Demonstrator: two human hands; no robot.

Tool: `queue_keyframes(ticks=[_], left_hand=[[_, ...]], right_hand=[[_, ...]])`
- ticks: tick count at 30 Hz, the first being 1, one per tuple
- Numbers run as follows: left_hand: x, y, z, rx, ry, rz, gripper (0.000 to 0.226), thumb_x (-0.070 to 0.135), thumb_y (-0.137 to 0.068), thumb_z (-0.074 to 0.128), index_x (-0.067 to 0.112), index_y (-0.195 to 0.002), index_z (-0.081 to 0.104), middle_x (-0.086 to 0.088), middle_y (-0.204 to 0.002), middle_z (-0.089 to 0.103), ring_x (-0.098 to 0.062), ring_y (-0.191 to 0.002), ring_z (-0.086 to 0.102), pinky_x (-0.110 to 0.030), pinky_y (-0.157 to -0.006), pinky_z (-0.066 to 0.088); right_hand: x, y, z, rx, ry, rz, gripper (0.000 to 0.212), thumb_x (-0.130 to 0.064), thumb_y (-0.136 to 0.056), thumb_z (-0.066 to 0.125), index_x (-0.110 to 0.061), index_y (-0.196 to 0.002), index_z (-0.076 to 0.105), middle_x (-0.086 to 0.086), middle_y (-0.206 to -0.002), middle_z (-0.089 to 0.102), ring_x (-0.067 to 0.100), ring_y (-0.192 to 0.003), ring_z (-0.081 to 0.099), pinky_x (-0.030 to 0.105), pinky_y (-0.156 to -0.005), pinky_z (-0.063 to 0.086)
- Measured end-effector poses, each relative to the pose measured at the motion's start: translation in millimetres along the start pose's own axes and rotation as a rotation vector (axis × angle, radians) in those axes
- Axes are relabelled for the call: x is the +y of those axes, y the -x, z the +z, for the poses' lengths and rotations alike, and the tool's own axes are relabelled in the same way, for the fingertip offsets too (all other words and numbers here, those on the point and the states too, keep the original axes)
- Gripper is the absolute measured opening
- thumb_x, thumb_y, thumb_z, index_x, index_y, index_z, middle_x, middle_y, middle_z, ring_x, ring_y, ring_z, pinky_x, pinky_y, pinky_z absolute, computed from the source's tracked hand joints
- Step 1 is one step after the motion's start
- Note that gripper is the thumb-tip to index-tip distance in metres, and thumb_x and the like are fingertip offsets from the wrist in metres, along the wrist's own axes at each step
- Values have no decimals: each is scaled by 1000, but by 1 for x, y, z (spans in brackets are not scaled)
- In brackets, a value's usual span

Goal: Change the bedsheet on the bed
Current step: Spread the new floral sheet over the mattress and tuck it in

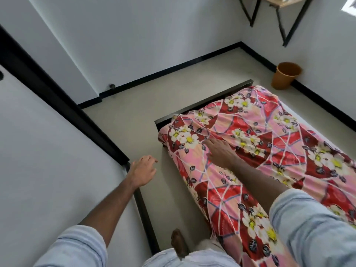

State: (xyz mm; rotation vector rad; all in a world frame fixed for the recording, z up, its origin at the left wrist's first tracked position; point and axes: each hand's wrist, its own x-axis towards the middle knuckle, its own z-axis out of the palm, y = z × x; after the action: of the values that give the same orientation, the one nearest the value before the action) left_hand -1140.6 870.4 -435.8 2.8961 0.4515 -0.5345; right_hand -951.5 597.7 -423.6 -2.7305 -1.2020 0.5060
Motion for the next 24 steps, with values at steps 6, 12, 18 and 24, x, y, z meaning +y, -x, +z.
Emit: queue_keyframes(ticks=[6,12,18,24], left_hand=[[-34,-88,-35,31,62,88,44,34,-101,52,25,-143,44,1,-144,46,-21,-128,50,-47,-104,40],[-56,-207,-65,4,61,223,48,33,-99,51,27,-146,40,3,-149,41,-21,-135,45,-50,-108,38],[-92,-342,-114,-103,-4,341,44,33,-101,47,26,-145,43,5,-154,37,-16,-142,36,-46,-112,33],[-109,-480,-195,-75,-19,473,47,30,-100,47,28,-147,42,4,-156,36,-16,-143,35,-45,-113,32]], right_hand=[[-8,-92,-25,-12,22,32,54,-27,-97,51,-21,-148,36,2,-149,41,27,-135,42,53,-112,33],[10,-188,-19,-31,-20,143,52,-35,-100,49,-20,-148,37,4,-151,41,24,-134,44,51,-114,32],[33,-306,-29,-145,-57,261,52,-32,-98,49,-19,-147,36,7,-153,39,28,-138,39,56,-115,29],[46,-404,-92,-59,-158,378,53,-28,-97,51,-18,-148,37,5,-153,39,25,-138,39,51,-114,30]])
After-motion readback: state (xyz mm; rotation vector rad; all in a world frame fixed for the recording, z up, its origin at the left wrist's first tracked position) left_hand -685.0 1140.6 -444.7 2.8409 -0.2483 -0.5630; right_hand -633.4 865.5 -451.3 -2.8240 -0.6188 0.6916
